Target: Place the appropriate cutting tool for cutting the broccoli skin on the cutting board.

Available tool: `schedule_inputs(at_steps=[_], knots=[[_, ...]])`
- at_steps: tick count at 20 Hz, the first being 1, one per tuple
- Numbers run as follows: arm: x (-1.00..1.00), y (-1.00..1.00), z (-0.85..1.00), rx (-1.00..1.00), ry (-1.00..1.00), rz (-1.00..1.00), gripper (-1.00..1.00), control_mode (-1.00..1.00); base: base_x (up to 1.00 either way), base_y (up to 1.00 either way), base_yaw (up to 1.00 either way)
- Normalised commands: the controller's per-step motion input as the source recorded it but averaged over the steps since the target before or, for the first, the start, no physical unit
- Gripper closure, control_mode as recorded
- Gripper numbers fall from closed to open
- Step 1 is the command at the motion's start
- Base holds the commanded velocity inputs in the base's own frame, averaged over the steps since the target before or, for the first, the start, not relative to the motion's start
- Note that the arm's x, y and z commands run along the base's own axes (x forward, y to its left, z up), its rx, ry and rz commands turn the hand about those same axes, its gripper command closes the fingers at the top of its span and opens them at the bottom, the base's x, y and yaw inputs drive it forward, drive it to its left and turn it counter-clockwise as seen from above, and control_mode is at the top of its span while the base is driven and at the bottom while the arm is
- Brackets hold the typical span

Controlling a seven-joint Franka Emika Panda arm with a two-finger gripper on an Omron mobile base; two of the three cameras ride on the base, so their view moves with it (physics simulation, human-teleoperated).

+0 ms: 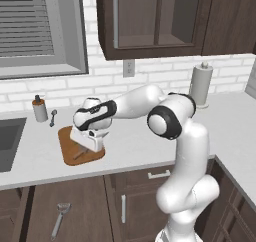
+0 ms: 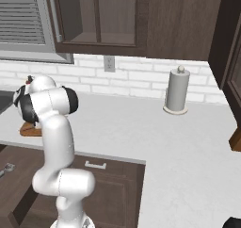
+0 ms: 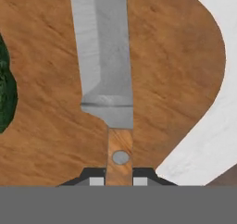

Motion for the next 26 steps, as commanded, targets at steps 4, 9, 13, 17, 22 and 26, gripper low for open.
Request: schedule_inputs(at_steps=[4,9,13,17,22,26], knots=[[0.07,0.29,-0.34,0.00,0.00,0.00,1.00,-1.00,0.00,0.00,0.00],[0.00,0.18,-0.12,0.00,0.00,0.00,-1.00,-1.00,0.00,0.00,0.00],[-0.36,-0.10,0.01,0.00,-0.04,0.00,-1.00,-1.00,0.00,0.00,0.00],[-0.59,-0.33,0.35,0.00,-0.09,0.00,-1.00,-1.00,0.00,0.00,0.00],[-0.73,-0.41,0.44,0.00,-0.11,0.00,-1.00,-1.00,0.00,0.00,0.00],[-0.60,-0.52,0.43,0.00,-0.08,0.00,-1.00,-1.00,0.00,0.00,0.00]])
